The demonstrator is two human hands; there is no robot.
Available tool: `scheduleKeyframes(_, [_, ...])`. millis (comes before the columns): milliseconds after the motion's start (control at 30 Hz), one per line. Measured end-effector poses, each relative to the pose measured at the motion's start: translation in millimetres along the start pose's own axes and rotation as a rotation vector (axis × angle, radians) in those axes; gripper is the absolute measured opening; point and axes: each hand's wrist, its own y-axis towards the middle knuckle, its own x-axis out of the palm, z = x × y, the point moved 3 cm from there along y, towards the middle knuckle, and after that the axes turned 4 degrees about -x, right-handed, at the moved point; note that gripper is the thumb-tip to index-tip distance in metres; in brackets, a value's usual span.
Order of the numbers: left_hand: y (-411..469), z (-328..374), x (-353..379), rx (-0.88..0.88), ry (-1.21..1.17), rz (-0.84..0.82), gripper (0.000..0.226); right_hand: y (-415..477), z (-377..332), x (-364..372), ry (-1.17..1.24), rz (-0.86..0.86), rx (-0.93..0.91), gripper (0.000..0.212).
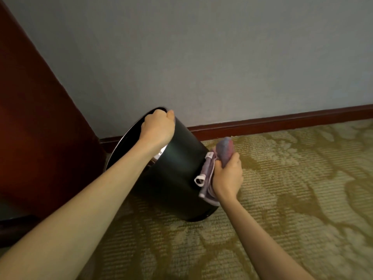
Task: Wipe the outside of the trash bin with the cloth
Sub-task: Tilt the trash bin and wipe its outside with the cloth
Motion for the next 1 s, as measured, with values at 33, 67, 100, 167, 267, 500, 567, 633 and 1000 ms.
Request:
scheduleKeyframes(33, [1.5,-3.5,-3.3,-0.002,-0.011,-0.002,0.047,-2.0,-13.5,1.0,0.014,-0.003,-0.060,0.029])
scheduleKeyframes(67, [2.3,-7.3,-6.7,0.002,-0.026,0.001,0.046,-3.7,-28.1,2.3,0.024,-0.010,-0.117,0.031])
scheduleKeyframes(100, [2.4,-11.3,-10.2,0.009,-0.042,0.006,0.045,-4.8,-43.1,3.8,0.031,-0.020,-0.173,0.033])
scheduleKeyframes(167, [-0.3,-19.9,-16.7,0.021,-0.079,0.018,0.044,-3.6,-70.9,8.3,0.037,-0.051,-0.281,0.035])
scheduleKeyframes(267, [-7.2,-33.4,-23.7,0.027,-0.143,0.032,0.044,10.0,-92.7,16.8,0.051,-0.154,-0.330,0.027])
scheduleKeyframes(500, [-22.9,-45.5,-32.1,0.076,-0.183,-0.029,0.050,55.2,-58.5,27.4,-0.108,-0.400,-0.170,0.027])
scheduleKeyframes(567, [-21.0,-45.1,-36.4,0.094,-0.154,-0.025,0.051,56.0,-32.7,23.1,-0.170,-0.380,-0.138,0.023])
scheduleKeyframes(633, [-19.9,-44.6,-39.6,0.116,-0.139,-0.007,0.052,52.7,-8.1,17.1,-0.224,-0.345,-0.113,0.024])
scheduleKeyframes(1000, [-52.3,-10.5,-2.2,0.181,-0.203,-0.075,0.041,71.5,20.2,-30.0,-0.078,-0.209,-0.111,0.018])
